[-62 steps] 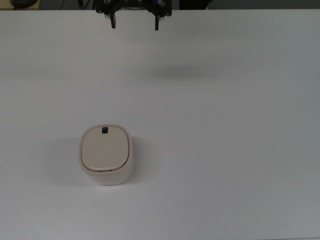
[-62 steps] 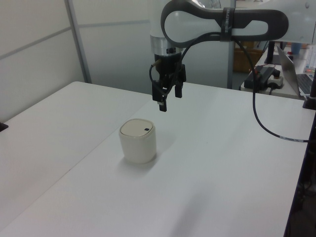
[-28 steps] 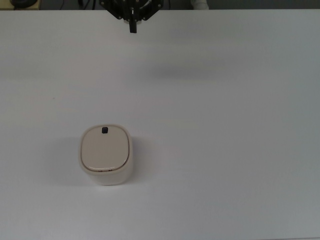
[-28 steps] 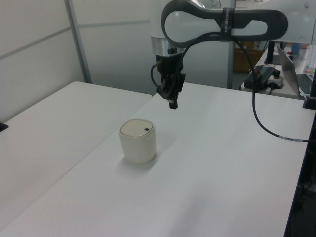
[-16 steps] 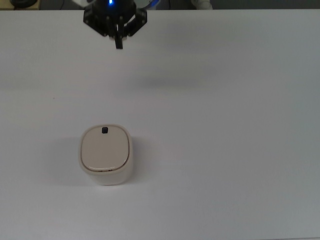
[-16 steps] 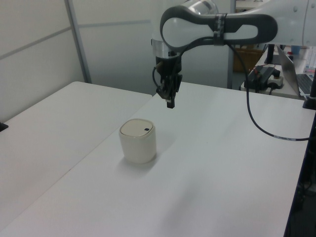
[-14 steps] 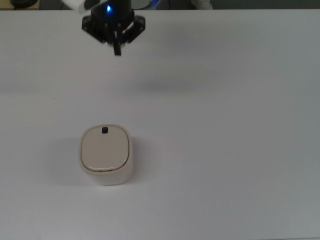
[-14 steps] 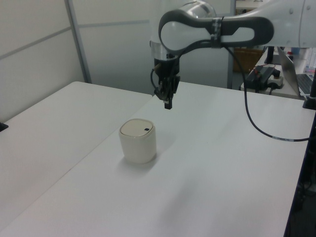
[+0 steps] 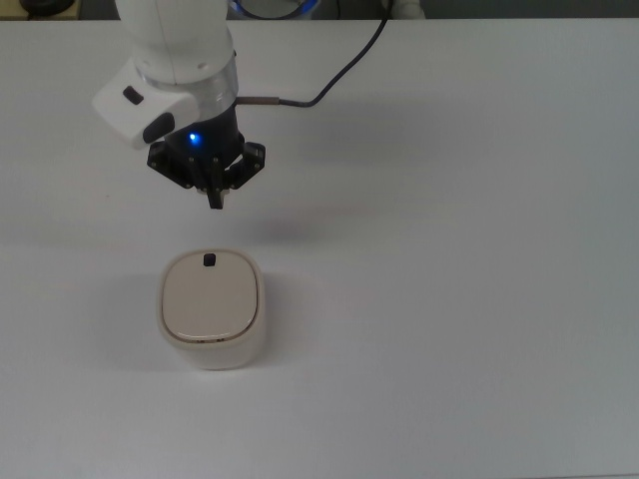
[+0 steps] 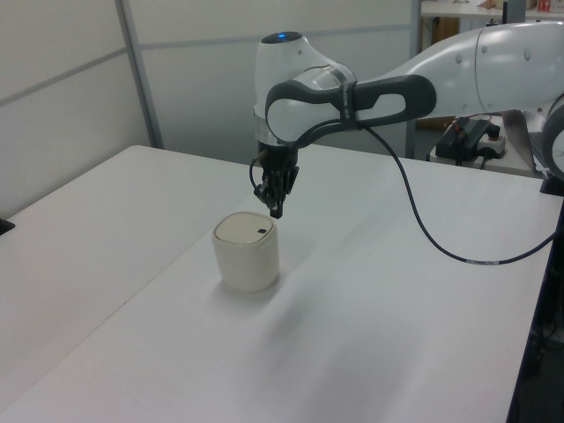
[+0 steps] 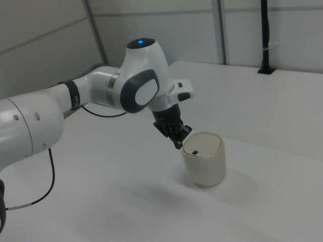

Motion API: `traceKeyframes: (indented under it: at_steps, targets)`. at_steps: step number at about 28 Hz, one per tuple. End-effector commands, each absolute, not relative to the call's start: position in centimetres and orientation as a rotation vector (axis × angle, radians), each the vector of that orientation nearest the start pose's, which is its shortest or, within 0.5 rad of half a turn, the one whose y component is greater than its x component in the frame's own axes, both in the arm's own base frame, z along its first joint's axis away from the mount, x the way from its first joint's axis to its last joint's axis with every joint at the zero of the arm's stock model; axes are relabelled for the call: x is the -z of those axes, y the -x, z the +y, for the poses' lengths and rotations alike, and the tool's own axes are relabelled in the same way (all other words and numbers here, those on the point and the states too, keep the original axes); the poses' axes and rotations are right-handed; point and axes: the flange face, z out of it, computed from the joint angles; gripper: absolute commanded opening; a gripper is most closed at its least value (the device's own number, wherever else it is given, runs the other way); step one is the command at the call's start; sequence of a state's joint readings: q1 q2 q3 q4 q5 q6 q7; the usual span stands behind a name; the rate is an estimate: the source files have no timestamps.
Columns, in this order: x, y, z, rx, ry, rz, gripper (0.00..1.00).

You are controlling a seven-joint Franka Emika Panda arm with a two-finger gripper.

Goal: Open the trash can
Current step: 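Press the gripper fingertips down on the lid's dark button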

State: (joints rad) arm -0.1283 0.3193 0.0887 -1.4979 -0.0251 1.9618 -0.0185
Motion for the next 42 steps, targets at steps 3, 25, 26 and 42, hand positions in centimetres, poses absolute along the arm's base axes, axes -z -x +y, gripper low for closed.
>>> traceKeyframes:
  at_steps: [3,25,26,42]
  targets:
    - [-49.0,-68.3,-4.6,0.303,3.151,-0.008,0.00]
    - [-44.2,-70.9,-5.6,0.410,3.152,-0.036,0.00]
    - [-43.8,-70.9,-5.8,0.403,3.153,-0.033,0.00]
    - [-41.4,-71.4,-6.0,0.372,3.181,-0.069,0.00]
